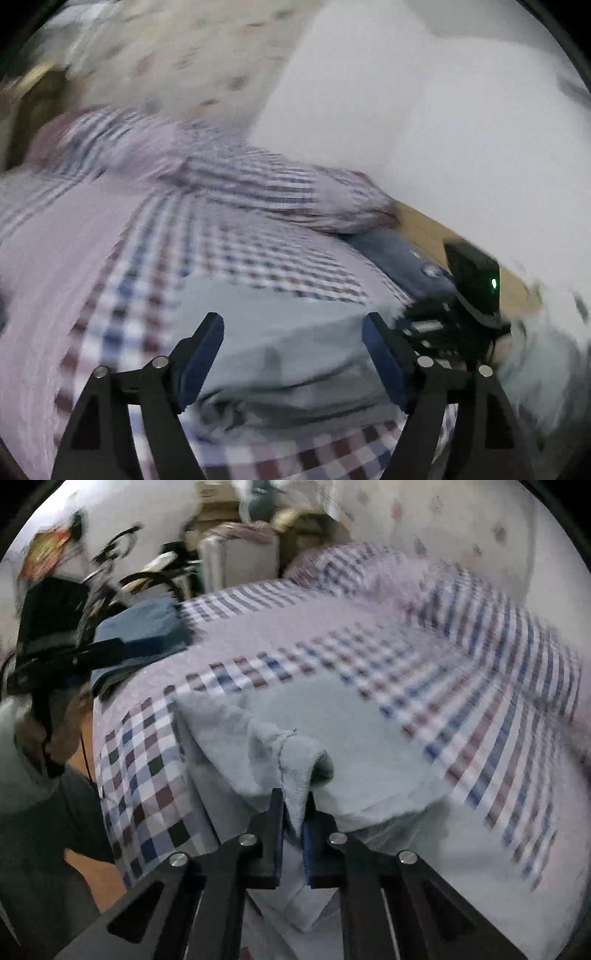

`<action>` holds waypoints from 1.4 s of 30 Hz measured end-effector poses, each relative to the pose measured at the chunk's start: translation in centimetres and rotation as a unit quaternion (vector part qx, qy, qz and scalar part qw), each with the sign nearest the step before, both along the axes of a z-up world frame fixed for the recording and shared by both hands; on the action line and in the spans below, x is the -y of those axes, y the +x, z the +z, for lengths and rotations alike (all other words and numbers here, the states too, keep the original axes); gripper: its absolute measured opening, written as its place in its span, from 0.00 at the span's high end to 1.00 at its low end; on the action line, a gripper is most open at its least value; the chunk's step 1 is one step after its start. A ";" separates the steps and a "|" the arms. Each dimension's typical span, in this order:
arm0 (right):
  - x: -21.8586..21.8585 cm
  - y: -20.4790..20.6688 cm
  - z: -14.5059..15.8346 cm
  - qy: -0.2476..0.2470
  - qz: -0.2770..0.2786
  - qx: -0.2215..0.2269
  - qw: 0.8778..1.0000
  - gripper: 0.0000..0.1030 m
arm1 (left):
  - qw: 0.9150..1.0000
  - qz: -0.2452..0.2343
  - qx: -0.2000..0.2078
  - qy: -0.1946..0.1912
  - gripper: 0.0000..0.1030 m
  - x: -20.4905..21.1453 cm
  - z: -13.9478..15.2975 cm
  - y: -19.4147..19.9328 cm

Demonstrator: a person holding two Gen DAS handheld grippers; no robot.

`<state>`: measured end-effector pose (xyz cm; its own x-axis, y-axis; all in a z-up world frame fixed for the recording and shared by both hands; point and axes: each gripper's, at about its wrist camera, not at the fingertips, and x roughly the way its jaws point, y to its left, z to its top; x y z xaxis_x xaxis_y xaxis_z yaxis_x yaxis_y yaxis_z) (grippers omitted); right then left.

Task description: Fold clothes

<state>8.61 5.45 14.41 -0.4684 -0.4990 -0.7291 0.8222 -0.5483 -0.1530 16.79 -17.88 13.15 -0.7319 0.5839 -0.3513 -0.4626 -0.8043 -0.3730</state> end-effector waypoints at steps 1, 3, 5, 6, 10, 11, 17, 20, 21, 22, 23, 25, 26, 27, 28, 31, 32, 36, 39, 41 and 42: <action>0.4 0.6 0.5 0.007 0.017 -0.014 1.000 0.93 | 0.999 -0.021 -0.011 -0.024 0.20 -1.4 0.6 -0.2; 1.1 1.7 1.0 0.024 0.045 -0.039 0.998 0.93 | 0.994 -0.054 -0.030 -0.087 0.20 -4.2 1.3 -0.7; 1.7 2.4 0.7 0.052 0.061 -0.053 0.995 0.93 | 0.986 -0.075 -0.043 -0.140 0.20 -6.6 1.4 -1.2; 1.9 2.7 0.5 0.066 0.069 -0.060 0.994 0.93 | 0.983 -0.088 -0.046 -0.156 0.20 -7.5 1.4 -1.3; 2.2 3.8 -1.3 0.104 0.091 -0.072 0.988 0.93 | 0.970 -0.134 -0.057 -0.195 0.24 -10.3 1.1 -1.4; 2.3 4.0 -1.7 0.108 0.094 -0.072 0.987 0.93 | 0.967 -0.142 -0.055 -0.203 0.38 -10.9 0.8 -1.5; -0.4 2.5 -3.2 0.067 0.013 -0.042 0.997 0.60 | 0.979 -0.130 -0.003 -0.159 0.81 -10.3 -0.9 -3.8; -4.7 -0.3 -3.5 -0.044 -0.110 0.051 0.992 0.24 | 0.988 -0.108 0.010 -0.109 0.82 -8.4 -0.7 -4.6; -6.6 -1.4 -3.9 -0.103 -0.147 0.109 0.978 0.24 | 0.990 -0.106 0.014 -0.092 0.82 -7.5 -0.7 -4.6; -8.4 -2.3 -4.5 -0.162 -0.176 0.162 0.957 0.24 | 0.992 -0.103 0.016 -0.078 0.82 -6.8 -0.6 -4.6; -10.2 -3.2 -5.2 -0.219 -0.204 0.214 0.930 0.24 | 0.992 -0.100 0.017 -0.071 0.82 -6.4 -0.7 -4.6; -12.9 -4.4 -6.5 -0.318 -0.239 0.288 0.871 0.22 | 0.993 -0.098 0.019 -0.067 0.82 -6.2 -0.8 -4.6; -14.2 -5.0 -7.6 -0.382 -0.247 0.328 0.828 0.22 | 0.993 -0.098 0.020 -0.065 0.82 -6.2 -0.8 -4.6; -14.5 -5.4 -8.2 -0.404 -0.254 0.345 0.808 0.22 | 0.993 -0.098 0.019 -0.064 0.82 -6.2 -0.8 -4.7; -14.7 -5.8 -8.9 -0.423 -0.261 0.362 0.789 0.22 | 0.993 -0.098 0.017 -0.064 0.82 -6.1 -0.8 -4.8; -13.7 -6.8 -10.7 -0.433 -0.273 0.398 0.761 0.22 | 0.993 -0.096 0.011 -0.060 0.82 -6.2 -0.7 -4.0; -13.0 -7.1 -11.3 -0.429 -0.278 0.410 0.755 0.22 | 0.994 -0.096 0.009 -0.059 0.82 -6.1 -0.6 -4.1; -11.6 -9.6 -13.2 -0.410 -0.323 0.424 0.740 0.22 | 0.994 -0.098 0.000 -0.051 0.82 -5.8 -0.2 -3.9; -10.6 -12.1 -13.8 -0.391 -0.354 0.423 0.737 0.23 | 0.995 -0.092 -0.006 -0.040 0.82 -5.2 0.1 -3.6; -9.1 -14.3 -12.3 -0.350 -0.352 0.388 0.777 0.85 | 0.996 -0.085 -0.006 -0.027 0.86 -4.1 0.3 -3.8; -8.0 -14.9 -11.2 -0.332 -0.350 0.371 0.793 0.94 | 0.997 -0.080 -0.006 -0.017 0.89 -3.3 0.5 -3.8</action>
<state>-6.27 13.43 3.26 -0.3644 -0.6962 -0.6184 0.0093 -0.6668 0.7452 12.95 -14.61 13.64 -0.6351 0.6807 -0.3651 -0.5895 -0.7325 -0.3404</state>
